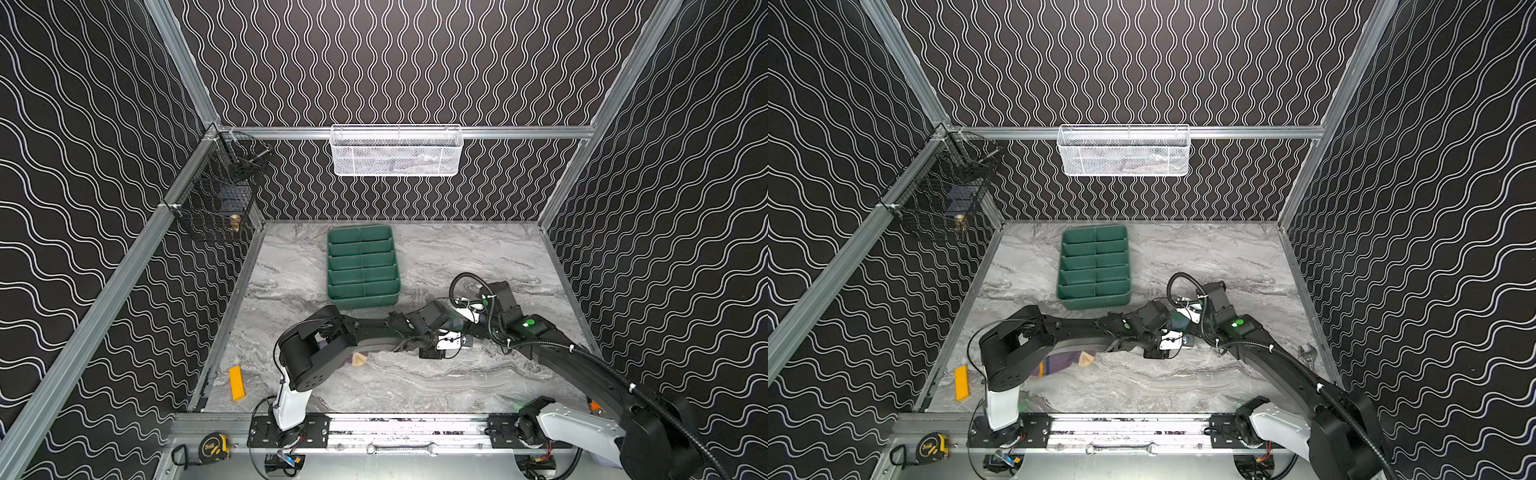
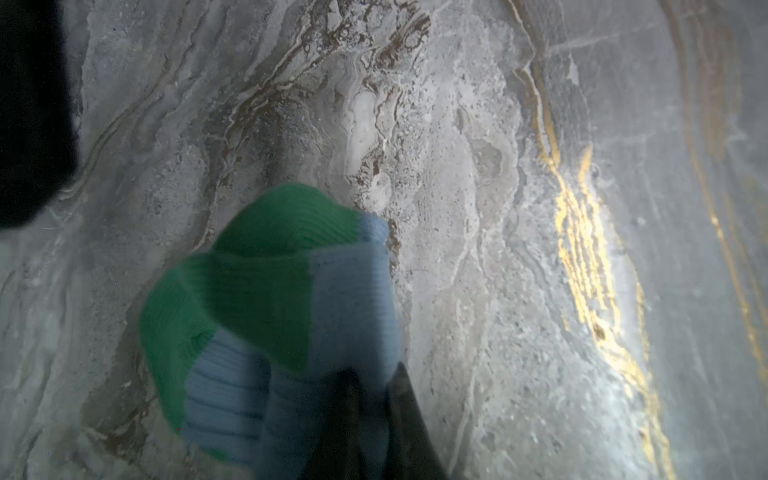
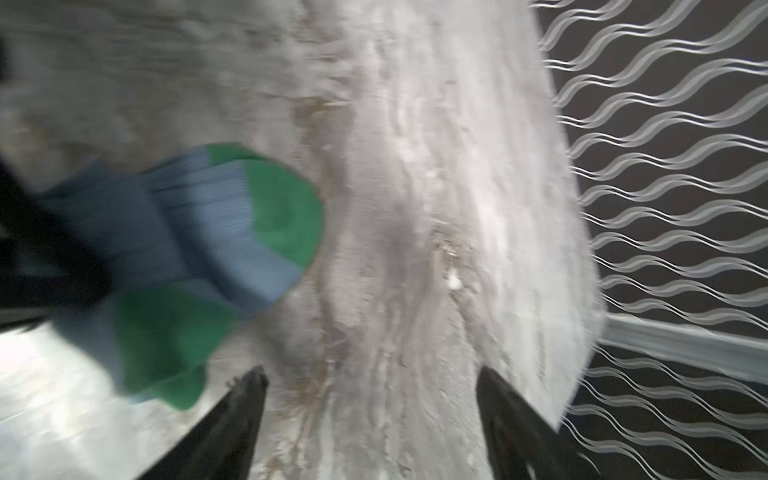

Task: Roll the socks

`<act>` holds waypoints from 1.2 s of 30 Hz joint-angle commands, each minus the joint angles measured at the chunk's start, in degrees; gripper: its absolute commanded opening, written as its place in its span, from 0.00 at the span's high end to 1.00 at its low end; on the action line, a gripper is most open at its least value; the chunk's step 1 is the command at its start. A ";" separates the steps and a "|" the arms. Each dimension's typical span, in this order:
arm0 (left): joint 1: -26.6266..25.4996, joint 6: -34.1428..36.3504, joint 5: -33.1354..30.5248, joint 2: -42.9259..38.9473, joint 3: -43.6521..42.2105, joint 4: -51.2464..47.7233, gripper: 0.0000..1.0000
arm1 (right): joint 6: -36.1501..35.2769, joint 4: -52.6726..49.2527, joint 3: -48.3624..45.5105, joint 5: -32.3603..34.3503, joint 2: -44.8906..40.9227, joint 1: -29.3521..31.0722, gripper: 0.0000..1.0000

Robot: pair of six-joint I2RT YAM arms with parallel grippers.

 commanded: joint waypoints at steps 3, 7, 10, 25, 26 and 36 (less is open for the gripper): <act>3.29 -9.67 -3.31 5.41 4.71 -25.64 1.00 | 2.74 8.82 0.81 10.06 0.11 -5.05 0.04; 5.46 -10.91 0.75 6.81 8.54 -31.74 1.00 | 4.51 11.21 3.58 18.08 3.43 -7.70 0.04; 7.02 -11.53 3.92 6.07 9.47 -33.50 1.00 | 1.29 8.45 3.23 19.50 6.76 -8.09 0.04; 14.39 -13.69 19.59 15.63 22.81 -45.46 1.00 | 2.37 1.63 9.19 20.27 2.19 -6.49 0.09; 14.62 -13.79 19.60 16.78 23.65 -46.20 1.00 | -0.33 1.60 7.95 18.42 -0.54 -5.11 0.09; 16.29 -14.72 16.71 22.83 29.89 -47.98 1.00 | -14.39 -11.33 -7.83 -6.37 -19.90 15.24 0.12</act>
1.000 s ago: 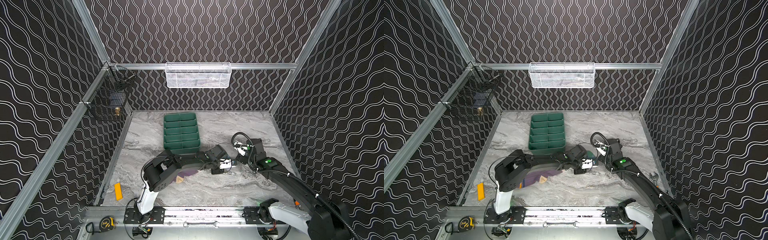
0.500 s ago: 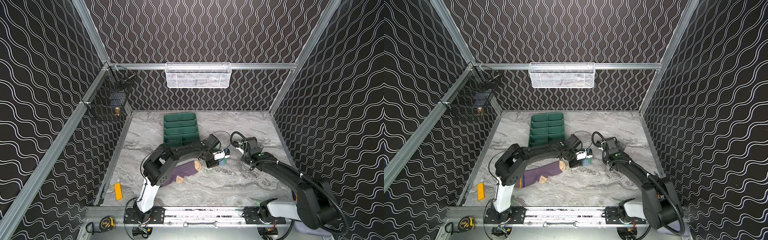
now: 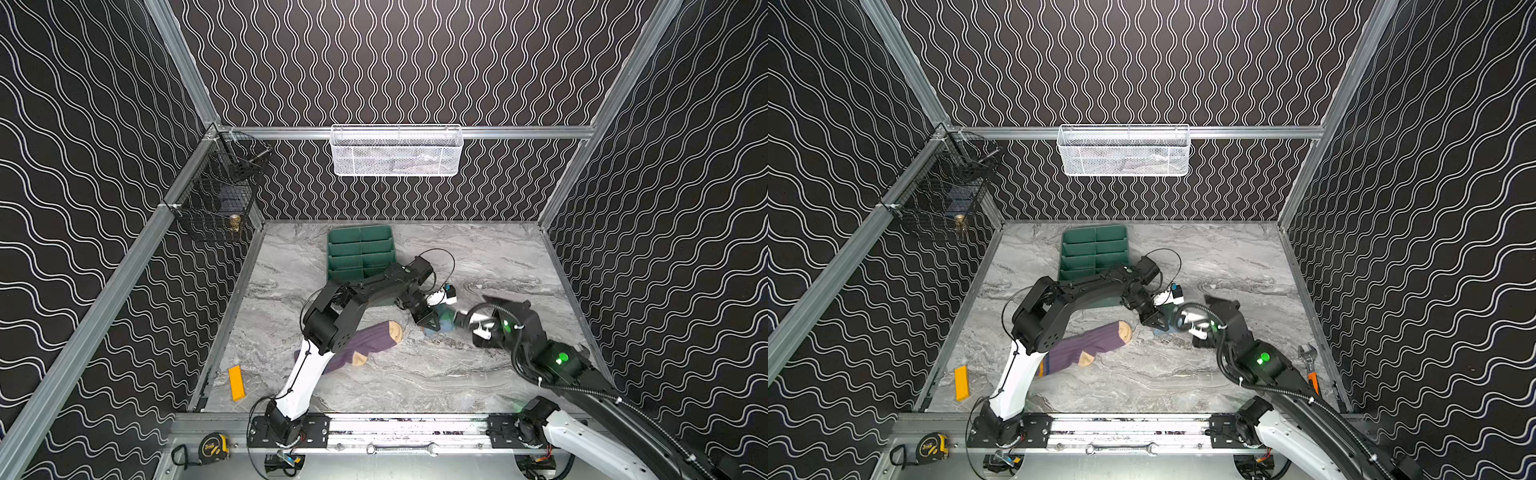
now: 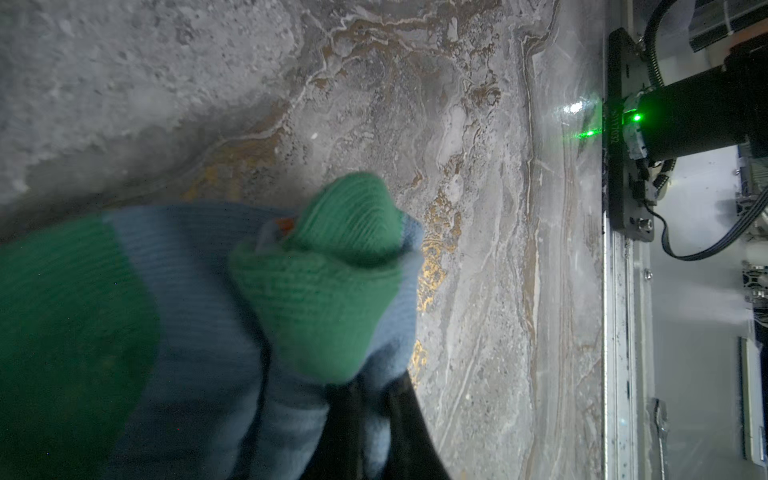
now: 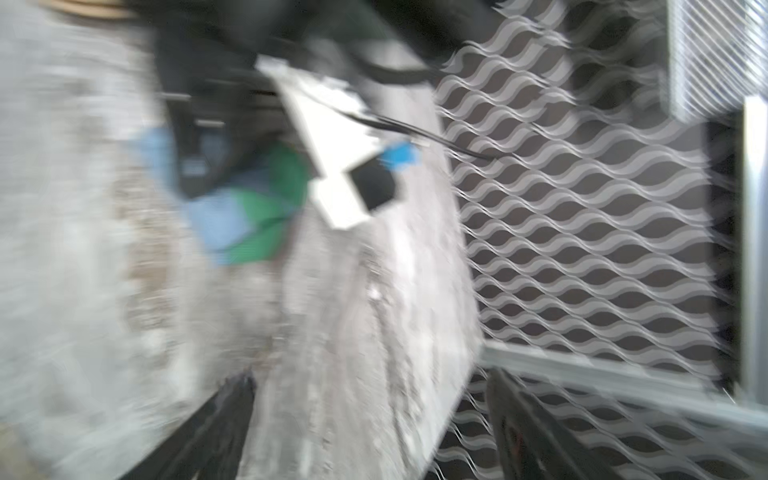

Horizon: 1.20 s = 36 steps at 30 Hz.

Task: Roll the socks

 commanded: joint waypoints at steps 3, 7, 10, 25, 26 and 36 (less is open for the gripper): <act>0.28 -1.36 -16.11 5.59 0.73 -12.95 1.00 | -5.53 5.93 -5.99 -7.83 7.31 4.51 0.13; 0.39 -1.10 -15.80 6.42 0.97 -13.23 1.00 | -7.61 16.54 -4.07 -9.05 18.19 4.54 0.13; 0.55 -0.92 -15.81 6.66 0.46 -13.18 1.00 | -10.34 21.79 -2.89 -7.74 25.57 4.39 0.15; 0.99 -0.51 -14.13 7.27 -0.66 -12.53 1.00 | -14.81 32.10 -1.20 -7.39 40.21 -0.11 0.20; 1.04 -0.45 -13.99 7.30 -0.68 -12.53 1.00 | -14.85 31.75 -0.85 -7.61 40.48 -0.11 0.21; 0.97 -0.27 -12.97 7.57 -0.85 -12.71 1.00 | -16.02 33.31 0.33 -5.37 39.51 -0.90 0.25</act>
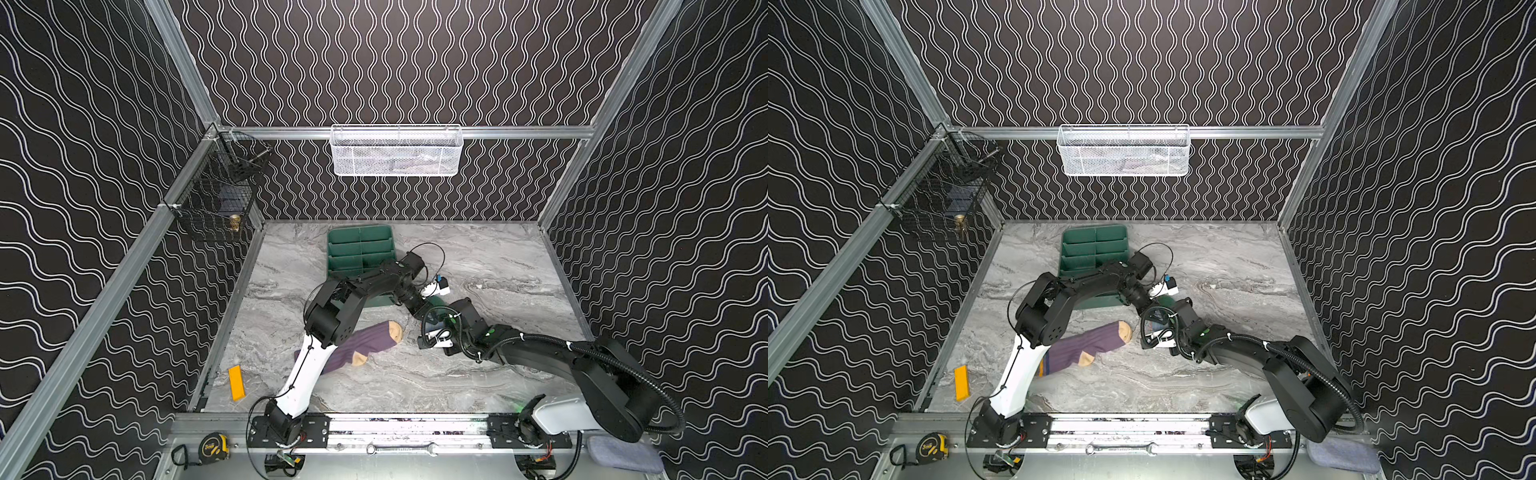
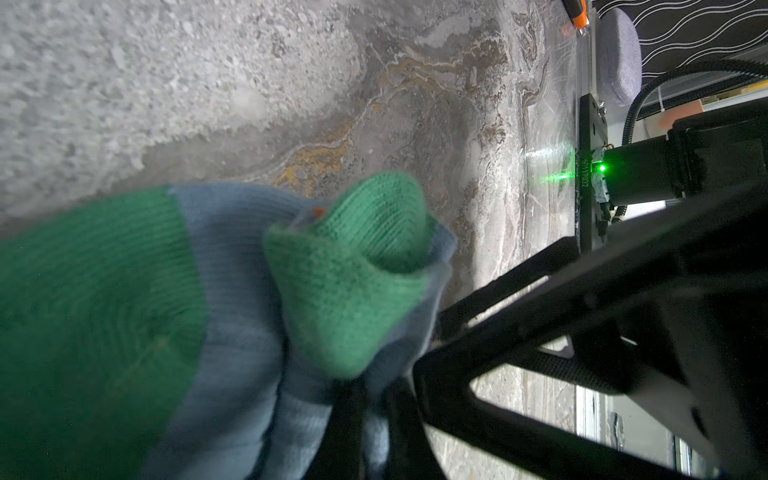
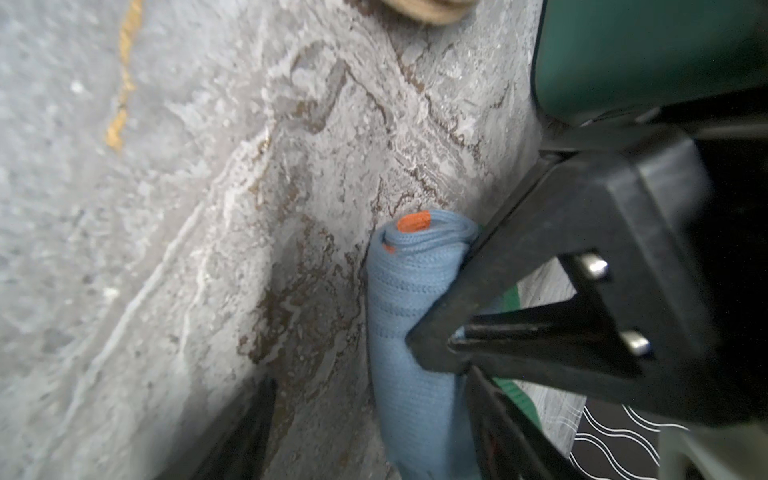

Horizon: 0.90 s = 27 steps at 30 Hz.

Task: Roll the socks

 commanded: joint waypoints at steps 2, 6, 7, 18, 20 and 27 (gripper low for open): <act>-1.95 2.93 -18.33 4.44 -2.99 -13.56 1.00 | -1.45 7.09 -0.42 2.96 -3.46 -0.64 0.25; -1.95 2.32 -17.94 4.99 -2.72 -14.76 1.00 | -1.67 0.51 -2.17 1.31 -11.67 -1.26 0.21; -1.94 1.81 -17.92 5.02 -2.54 -15.05 1.00 | -2.03 -0.49 -2.84 0.86 -13.43 -1.27 0.20; -2.08 -0.48 -18.77 5.48 -0.24 -15.77 1.00 | -0.59 -2.56 -8.46 -5.64 -18.50 -1.06 0.16; -2.18 -0.23 -18.58 5.81 0.44 -16.21 1.00 | -0.09 -2.20 -7.98 -6.10 -16.80 -0.69 0.16; -2.71 0.23 -18.05 5.81 0.26 -16.04 1.00 | 0.80 2.98 -6.15 -3.43 -7.95 -0.74 0.19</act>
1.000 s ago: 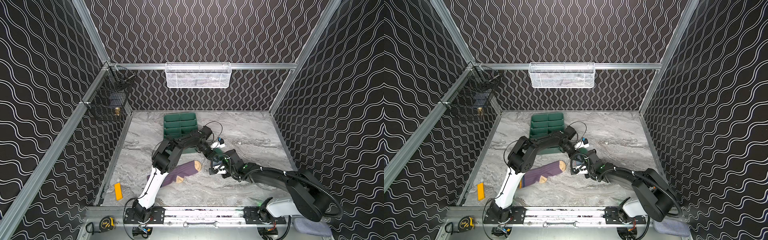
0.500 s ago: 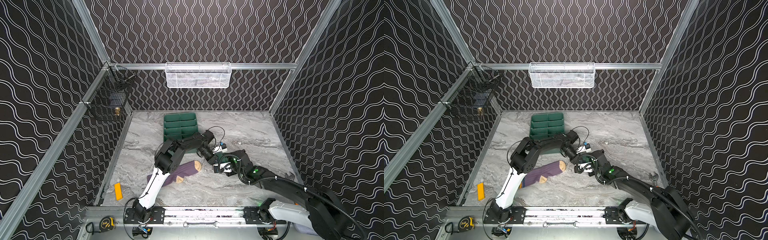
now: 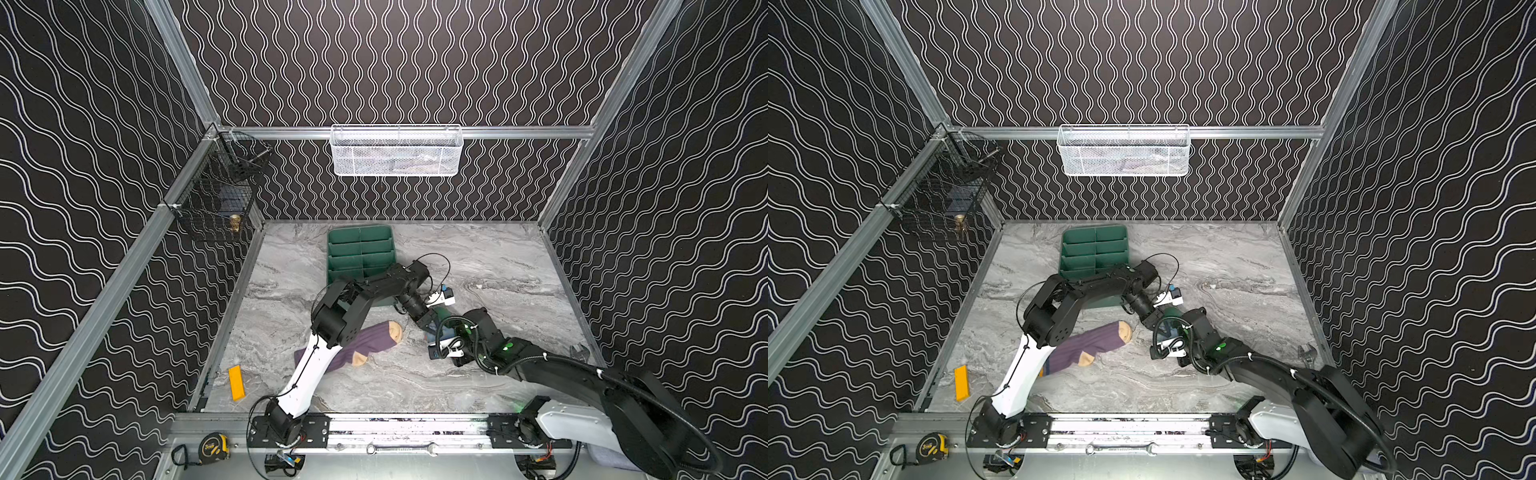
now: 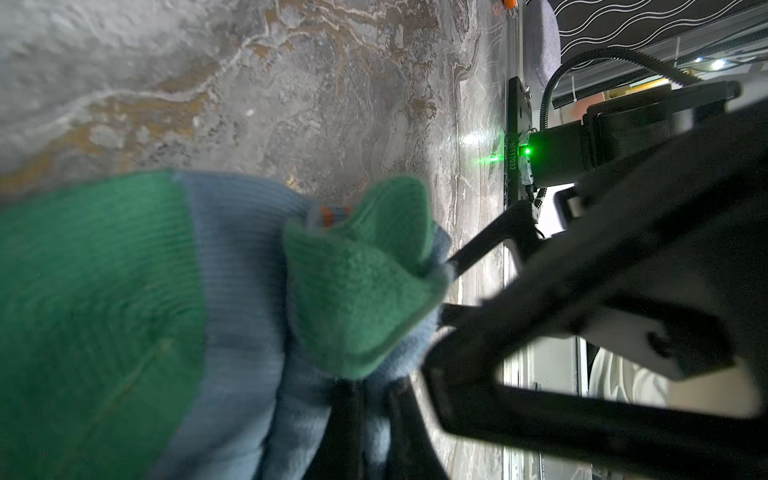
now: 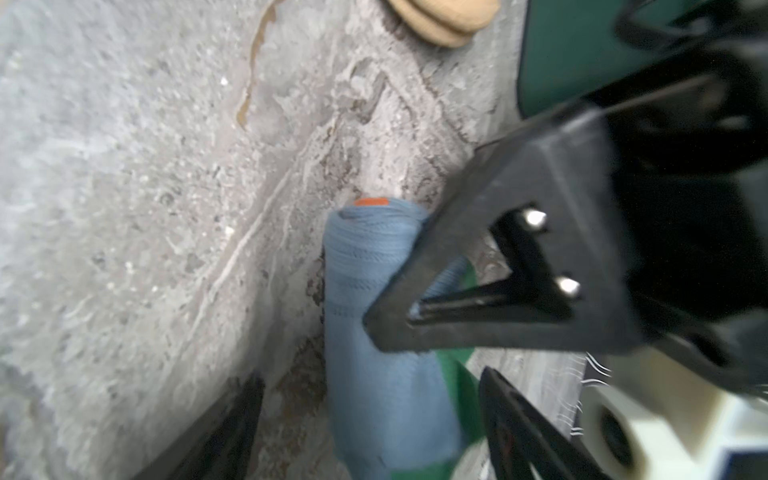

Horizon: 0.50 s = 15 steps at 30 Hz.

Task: Roll the socks

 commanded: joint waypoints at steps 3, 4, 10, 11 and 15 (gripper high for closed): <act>-1.24 -0.41 -25.81 2.91 -1.74 -9.42 1.00 | 1.76 2.18 2.98 0.83 5.66 0.04 0.26; -1.24 -0.40 -25.90 2.86 -1.82 -9.35 1.00 | 1.49 1.63 3.29 1.44 6.68 0.11 0.32; -1.42 -0.56 -25.64 2.30 -1.82 -8.34 1.00 | 2.26 -4.07 4.34 1.44 8.33 0.11 0.73; -1.44 -0.60 -25.59 2.13 -1.82 -7.97 1.00 | 2.61 -5.34 4.34 0.90 8.22 0.12 0.81; -1.46 -0.97 -25.55 1.46 -1.91 -6.64 1.00 | 5.18 -12.21 5.57 -1.03 8.20 0.10 1.00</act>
